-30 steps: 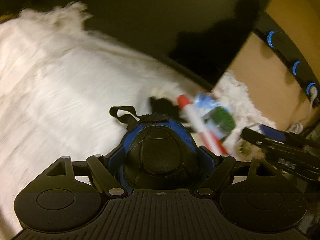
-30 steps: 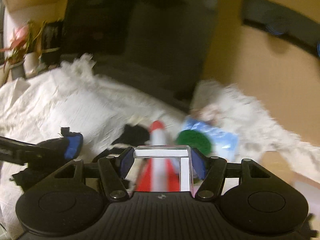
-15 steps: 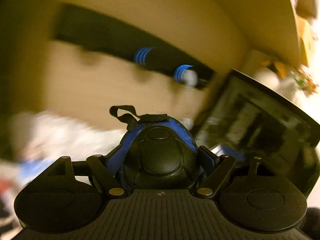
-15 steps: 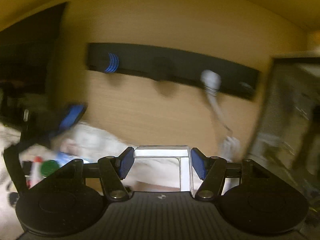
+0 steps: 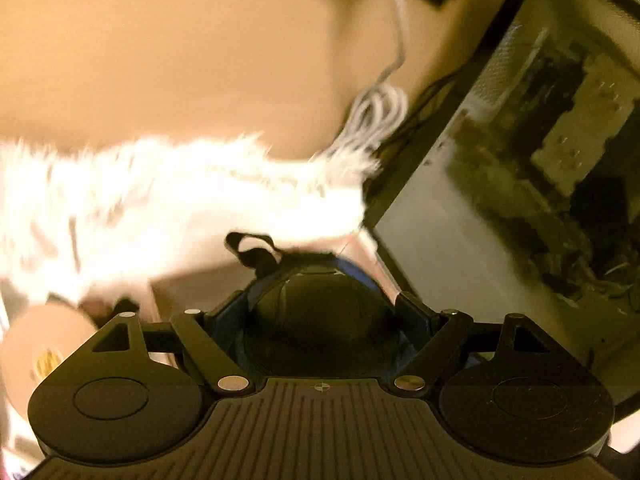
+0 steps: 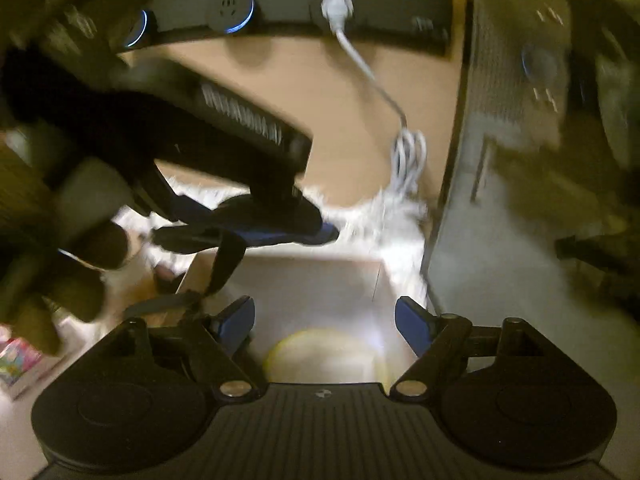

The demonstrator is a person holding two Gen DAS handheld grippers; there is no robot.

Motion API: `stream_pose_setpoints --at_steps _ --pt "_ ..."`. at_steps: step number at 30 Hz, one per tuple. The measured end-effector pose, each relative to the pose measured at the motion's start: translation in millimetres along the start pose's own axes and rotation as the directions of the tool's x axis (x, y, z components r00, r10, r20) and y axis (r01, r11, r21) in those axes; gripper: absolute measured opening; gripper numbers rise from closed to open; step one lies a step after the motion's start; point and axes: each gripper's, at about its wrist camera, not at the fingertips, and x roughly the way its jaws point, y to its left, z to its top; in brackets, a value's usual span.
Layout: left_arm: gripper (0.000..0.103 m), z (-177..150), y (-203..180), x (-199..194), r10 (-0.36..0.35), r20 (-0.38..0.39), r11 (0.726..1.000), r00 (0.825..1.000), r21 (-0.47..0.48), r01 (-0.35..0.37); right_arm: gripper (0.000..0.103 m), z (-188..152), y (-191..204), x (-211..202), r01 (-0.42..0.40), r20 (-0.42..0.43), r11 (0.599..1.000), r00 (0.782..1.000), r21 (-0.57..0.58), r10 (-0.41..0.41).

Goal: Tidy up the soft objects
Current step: 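Lower the eye mask and plastic strip into the pink box and release both, then grasp the striped sock with the left tool while the right grasps the red-white foam rocket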

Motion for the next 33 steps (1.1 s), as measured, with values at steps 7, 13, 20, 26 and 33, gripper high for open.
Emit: stream_pose_setpoints --at_steps 7,13,20,26,33 --pt "0.084 -4.5 11.3 -16.2 -0.126 0.010 0.990 0.992 -0.068 0.127 0.081 -21.1 -2.7 -28.7 -0.049 -0.035 0.998 0.998 0.038 0.050" --pt "0.082 -5.8 5.3 -65.0 -0.086 0.228 0.994 0.970 -0.045 0.099 0.081 -20.7 10.6 -30.7 -0.099 -0.083 0.995 0.991 0.029 0.101" --pt "0.082 -72.2 44.8 -146.0 0.092 0.321 0.995 0.943 -0.076 -0.071 0.081 -21.2 23.0 -40.9 -0.130 -0.090 0.990 0.987 0.049 0.134" --pt "0.082 -171.8 118.8 -208.3 0.488 0.266 0.863 0.831 -0.291 -0.413 0.082 -21.8 35.5 -45.4 -0.165 -0.090 0.983 0.981 0.079 0.172" --pt "0.082 -200.6 200.0 -257.2 0.574 0.155 0.727 0.804 -0.549 -0.412 0.082 -13.4 69.0 -35.2 -0.245 -0.136 0.967 0.958 0.070 0.252"
